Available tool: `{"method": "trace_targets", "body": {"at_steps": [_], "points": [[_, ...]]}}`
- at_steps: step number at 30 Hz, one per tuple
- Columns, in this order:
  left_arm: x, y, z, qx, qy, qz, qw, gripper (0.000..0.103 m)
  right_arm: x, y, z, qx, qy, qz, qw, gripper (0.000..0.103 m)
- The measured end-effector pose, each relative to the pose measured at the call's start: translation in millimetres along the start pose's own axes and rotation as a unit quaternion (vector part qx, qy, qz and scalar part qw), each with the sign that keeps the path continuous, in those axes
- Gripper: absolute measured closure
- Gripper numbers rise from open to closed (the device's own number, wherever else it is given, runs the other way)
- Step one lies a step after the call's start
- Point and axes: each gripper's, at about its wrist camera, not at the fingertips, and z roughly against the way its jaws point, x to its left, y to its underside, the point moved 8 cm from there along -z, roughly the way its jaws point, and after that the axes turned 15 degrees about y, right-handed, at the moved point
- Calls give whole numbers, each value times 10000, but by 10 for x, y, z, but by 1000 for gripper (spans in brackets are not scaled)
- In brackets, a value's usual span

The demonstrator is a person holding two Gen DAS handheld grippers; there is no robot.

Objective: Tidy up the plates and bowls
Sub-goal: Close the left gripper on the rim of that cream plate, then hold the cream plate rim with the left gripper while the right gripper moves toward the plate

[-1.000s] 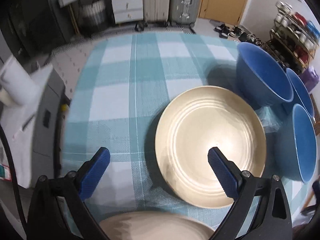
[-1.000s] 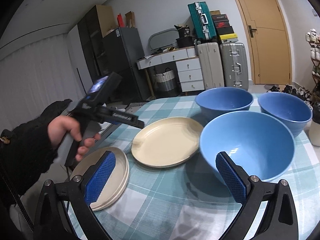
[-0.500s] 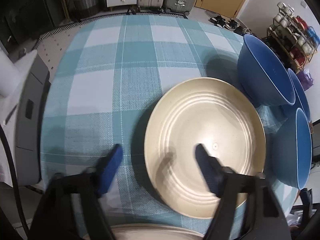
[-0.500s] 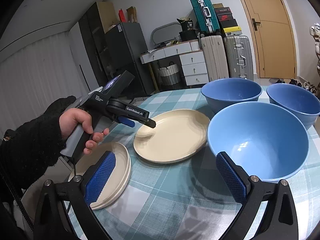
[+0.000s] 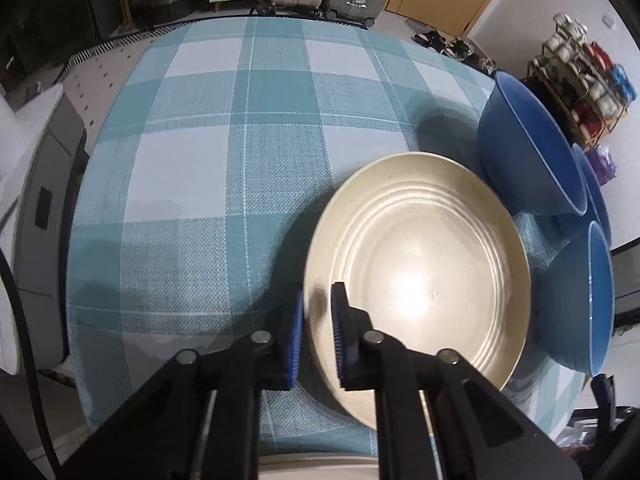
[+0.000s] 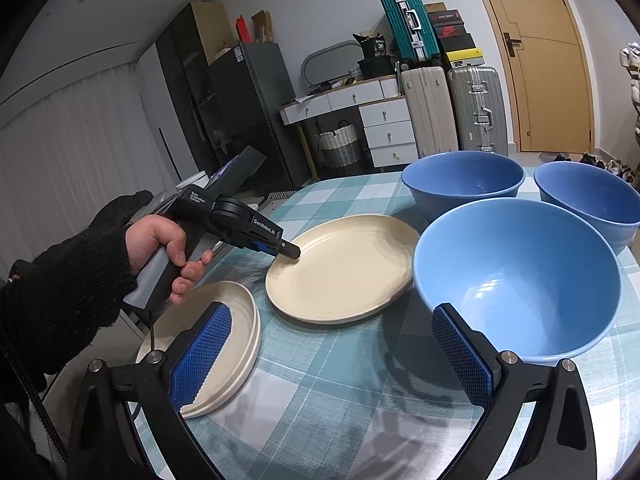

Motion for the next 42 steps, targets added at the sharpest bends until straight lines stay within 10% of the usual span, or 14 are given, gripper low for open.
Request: {"method": "trace_targets", "body": {"at_steps": [42], "points": [[287,28,157,-212,158,211,9994,98,-3,-44,-106,100,-17,40,9999,1]]}}
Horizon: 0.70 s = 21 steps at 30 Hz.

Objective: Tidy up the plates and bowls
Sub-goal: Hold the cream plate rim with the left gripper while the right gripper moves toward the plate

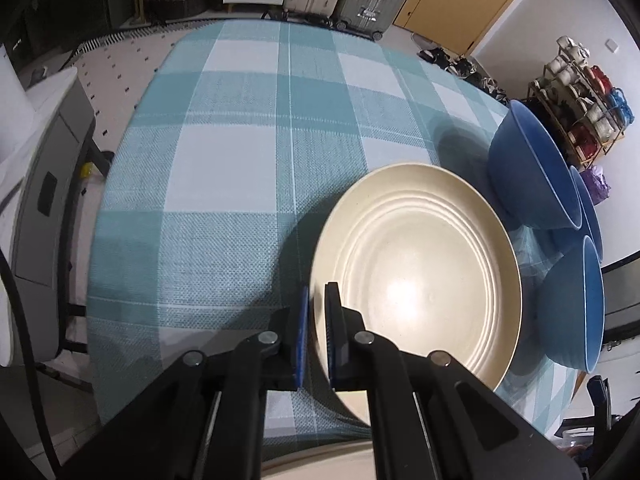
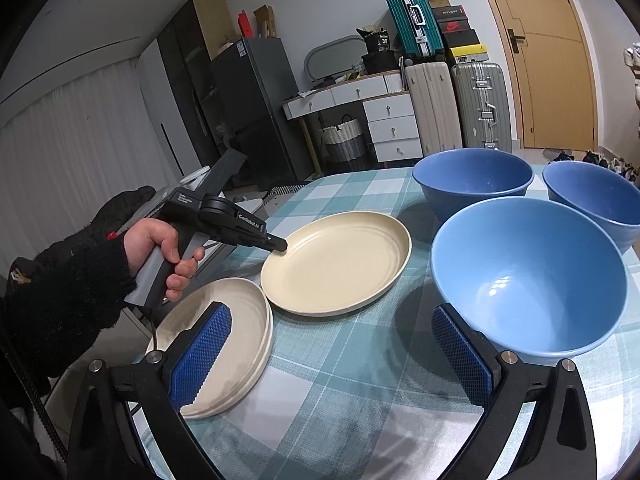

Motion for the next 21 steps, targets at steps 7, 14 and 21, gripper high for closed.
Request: {"method": "trace_targets", "body": {"at_steps": [7,14,21], "points": [[8,43,-85,96,35,35,9999,96,-1,-7,33,-24,24,-66,10000,1],[44,38,-67,116,270,69,9995,98,58,3,56,-11,19,5,10000,1],[121,-14,-7,-44,31,-148,9999,97,83,19,32,35,5,41,10000,1]]}}
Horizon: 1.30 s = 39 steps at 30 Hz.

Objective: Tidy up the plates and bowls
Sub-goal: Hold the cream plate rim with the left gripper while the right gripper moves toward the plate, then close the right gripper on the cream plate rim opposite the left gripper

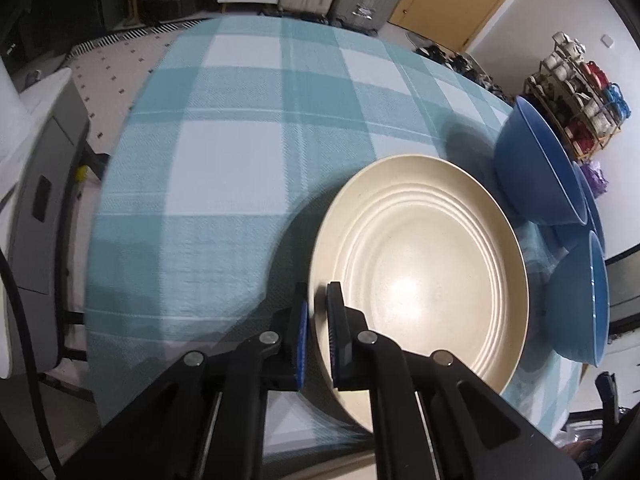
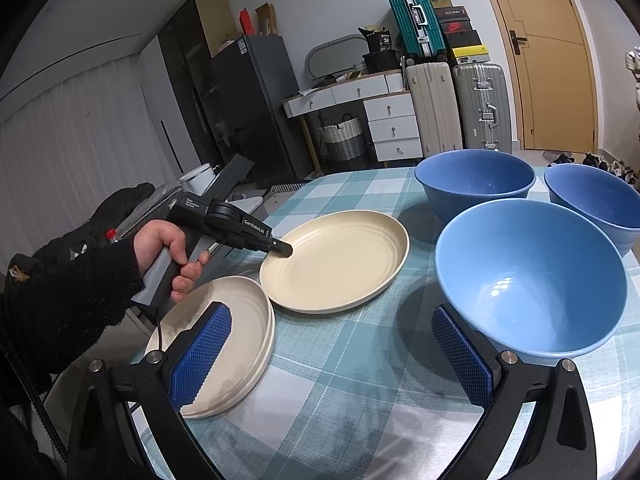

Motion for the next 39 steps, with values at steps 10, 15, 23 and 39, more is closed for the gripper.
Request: {"method": "trace_targets", "body": {"at_steps": [10,15,23,39], "points": [[217,-1,144,-169,-187,136,9996,97,29,-20,-106,227,-81,-108,9997,1],[331,25,228,-223,-261,189,9992,96,58,-278,-196,206,-120,-46,9997,1],[502,82,361,-240,-353,263,9987,96,269,-929,162,-681,-873,116,9938,1],[514,112,401,-299,-298,375,9984,95,357,-1913,1033,-896,-2696,-1042,9531,1]]}}
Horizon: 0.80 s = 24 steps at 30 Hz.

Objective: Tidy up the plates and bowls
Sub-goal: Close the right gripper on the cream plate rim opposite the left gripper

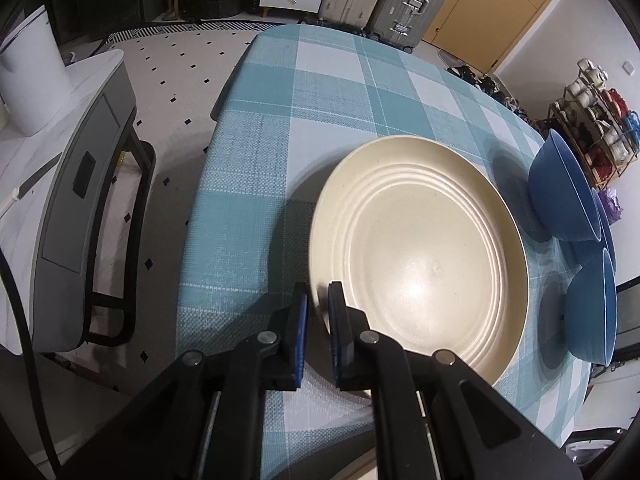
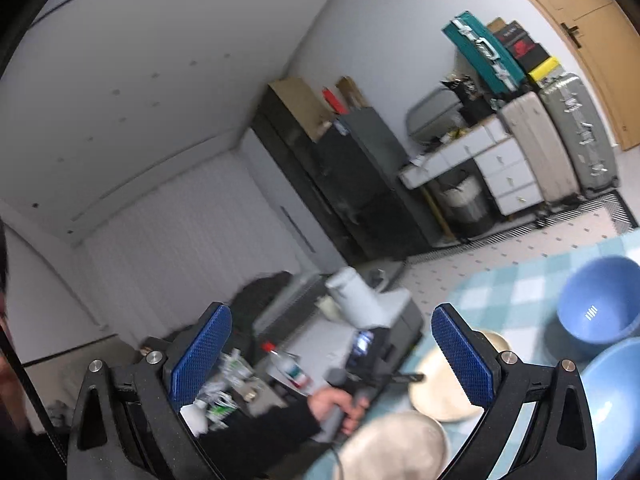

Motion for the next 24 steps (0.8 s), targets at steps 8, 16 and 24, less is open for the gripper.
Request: {"method": "trace_targets", "body": {"at_steps": [8,16,24], "points": [[29,-3,2,45,30,192,9998,93,-221,-83,-1119,915,1101,437,9887,1],[11,32,5,90,32,136,9999,93,-1426,873,-2328,3019,2890,28,9085,21],[-19,76,-26,144,74,54,9999,93,-1865,1316,-2456,3641,3549,80,8611,36]]}}
